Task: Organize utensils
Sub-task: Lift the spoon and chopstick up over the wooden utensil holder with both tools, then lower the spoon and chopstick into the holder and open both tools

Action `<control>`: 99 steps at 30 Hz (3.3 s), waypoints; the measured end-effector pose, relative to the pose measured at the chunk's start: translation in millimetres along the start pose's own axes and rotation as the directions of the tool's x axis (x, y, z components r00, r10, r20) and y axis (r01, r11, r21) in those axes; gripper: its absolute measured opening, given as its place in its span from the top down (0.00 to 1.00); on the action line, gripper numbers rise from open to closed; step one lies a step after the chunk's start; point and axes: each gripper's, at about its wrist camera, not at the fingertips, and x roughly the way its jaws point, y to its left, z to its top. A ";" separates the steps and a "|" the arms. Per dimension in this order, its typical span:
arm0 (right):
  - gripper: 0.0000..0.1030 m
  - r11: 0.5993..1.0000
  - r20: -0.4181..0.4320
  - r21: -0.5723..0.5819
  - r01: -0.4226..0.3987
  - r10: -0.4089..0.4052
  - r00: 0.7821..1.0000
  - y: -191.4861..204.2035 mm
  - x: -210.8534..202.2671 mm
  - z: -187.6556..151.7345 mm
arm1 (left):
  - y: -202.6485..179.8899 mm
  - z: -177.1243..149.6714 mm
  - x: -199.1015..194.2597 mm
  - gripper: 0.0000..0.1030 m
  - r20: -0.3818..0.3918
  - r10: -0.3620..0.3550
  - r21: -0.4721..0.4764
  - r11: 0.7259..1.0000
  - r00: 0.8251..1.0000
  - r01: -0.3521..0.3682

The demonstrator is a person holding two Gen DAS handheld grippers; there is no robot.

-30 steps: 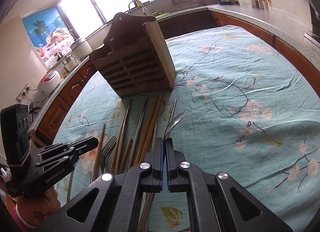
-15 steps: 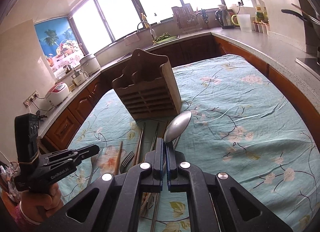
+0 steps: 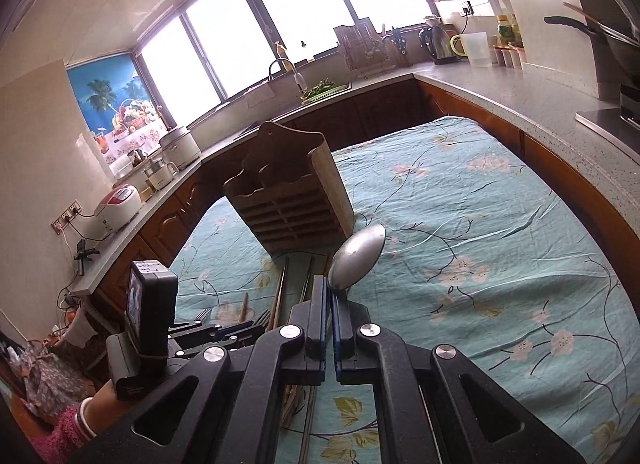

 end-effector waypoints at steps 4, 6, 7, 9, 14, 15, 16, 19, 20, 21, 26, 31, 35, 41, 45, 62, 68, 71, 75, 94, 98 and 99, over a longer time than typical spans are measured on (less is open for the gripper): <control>0.98 1.000 0.016 -0.003 -0.009 0.009 1.000 2.3 -3.5 3.9 | 7.7 -2.7 -15.3 0.99 0.054 -0.017 -0.029 0.999 0.998 0.018; 0.98 1.000 0.024 -0.012 -0.013 0.013 1.000 4.8 -5.2 6.6 | 13.4 -6.4 -31.5 0.99 0.097 -0.020 -0.055 0.998 0.995 0.026; 0.98 1.000 0.029 -0.015 -0.017 0.018 0.999 6.3 -5.8 8.3 | 17.7 -8.0 -40.4 0.99 0.122 -0.028 -0.073 0.997 0.992 0.037; 0.98 0.999 0.038 -0.024 -0.024 0.025 0.999 9.9 -7.2 11.4 | 26.9 -10.6 -58.5 0.99 0.175 -0.043 -0.112 0.992 0.984 0.063; 0.98 0.998 0.061 -0.052 -0.031 0.034 0.998 19.4 -6.9 19.6 | 48.3 -19.4 -101.1 1.00 0.288 -0.042 -0.169 0.981 0.957 0.094; 0.98 0.998 0.066 -0.057 -0.032 0.035 0.997 21.3 -6.5 21.3 | 51.4 -20.5 -107.8 1.00 0.306 -0.035 -0.175 0.980 0.951 0.093; 0.98 0.997 0.070 -0.063 -0.033 0.037 0.997 23.1 -6.5 22.8 | 54.3 -21.5 -114.0 1.00 0.324 -0.029 -0.182 0.979 0.946 0.092; 0.98 0.996 0.085 -0.081 -0.029 0.036 0.996 28.3 -5.1 28.9 | 61.2 -24.4 -128.0 1.00 0.363 -0.018 -0.199 0.975 0.932 0.096; 0.98 0.996 0.090 -0.089 -0.027 0.035 0.995 30.2 -4.3 31.3 | 62.3 -26.1 -132.9 1.00 0.375 -0.016 -0.203 0.974 0.927 0.098; 0.98 0.995 0.095 -0.096 -0.025 0.034 0.995 32.6 -3.5 33.8 | 64.0 -26.0 -135.7 1.00 0.383 -0.013 -0.206 0.974 0.924 0.099; 0.98 0.993 0.125 -0.119 -0.016 0.031 0.992 38.0 4.2 49.0 | 70.2 -18.0 -151.4 1.00 0.427 0.010 -0.218 0.972 0.904 0.092; 0.98 0.992 0.170 -0.127 -0.004 0.026 0.985 39.6 15.2 73.5 | 80.6 4.3 -161.8 1.00 0.480 0.048 -0.233 0.970 0.876 0.074; 0.98 0.991 0.213 -0.134 0.008 0.021 0.977 45.1 25.7 99.7 | 88.9 27.6 -165.9 1.00 0.524 0.085 -0.248 0.967 0.848 0.056; 0.98 0.988 0.275 -0.150 0.033 0.010 0.961 53.6 44.2 138.5 | 95.1 66.6 -155.8 1.00 0.561 0.147 -0.262 0.965 0.814 0.007; 0.98 0.982 0.288 -0.174 0.068 -0.015 0.958 55.7 67.1 155.9 | 94.0 90.2 -136.4 1.00 0.580 0.197 -0.282 0.959 0.790 -0.032; 0.98 0.975 0.130 -0.204 0.088 -0.062 0.990 36.7 160.0 125.2 | 75.7 123.0 -3.2 0.99 0.472 0.182 -0.266 0.962 0.863 -0.057; 0.98 0.975 0.087 -0.205 0.081 -0.065 0.994 30.7 171.3 113.9 | 85.9 113.8 -9.6 0.98 0.468 0.143 -0.227 0.973 0.872 -0.038; 0.98 0.975 0.086 -0.206 0.082 -0.065 0.994 31.0 170.7 114.4 | 87.6 118.4 -7.7 0.98 0.462 0.129 -0.207 0.978 0.877 -0.034; 0.97 0.976 0.077 -0.203 0.077 -0.062 0.995 28.9 170.7 117.0 | 92.0 122.7 -5.0 0.98 0.451 0.123 -0.208 0.978 0.884 -0.031; 0.63 0.991 0.096 -0.123 0.059 -0.047 0.994 18.4 147.4 116.1 | 89.4 110.8 -28.0 0.65 0.445 0.153 -0.253 0.967 0.883 -0.040; 0.38 0.994 0.110 -0.099 0.047 -0.036 0.993 14.6 132.6 112.4 | 88.3 88.7 -43.8 0.25 0.447 0.192 -0.299 0.953 0.874 -0.057; 0.30 0.995 0.117 -0.092 0.039 -0.028 0.993 14.0 127.7 110.9 | 88.5 82.5 -49.1 0.23 0.453 0.204 -0.310 0.949 0.868 -0.061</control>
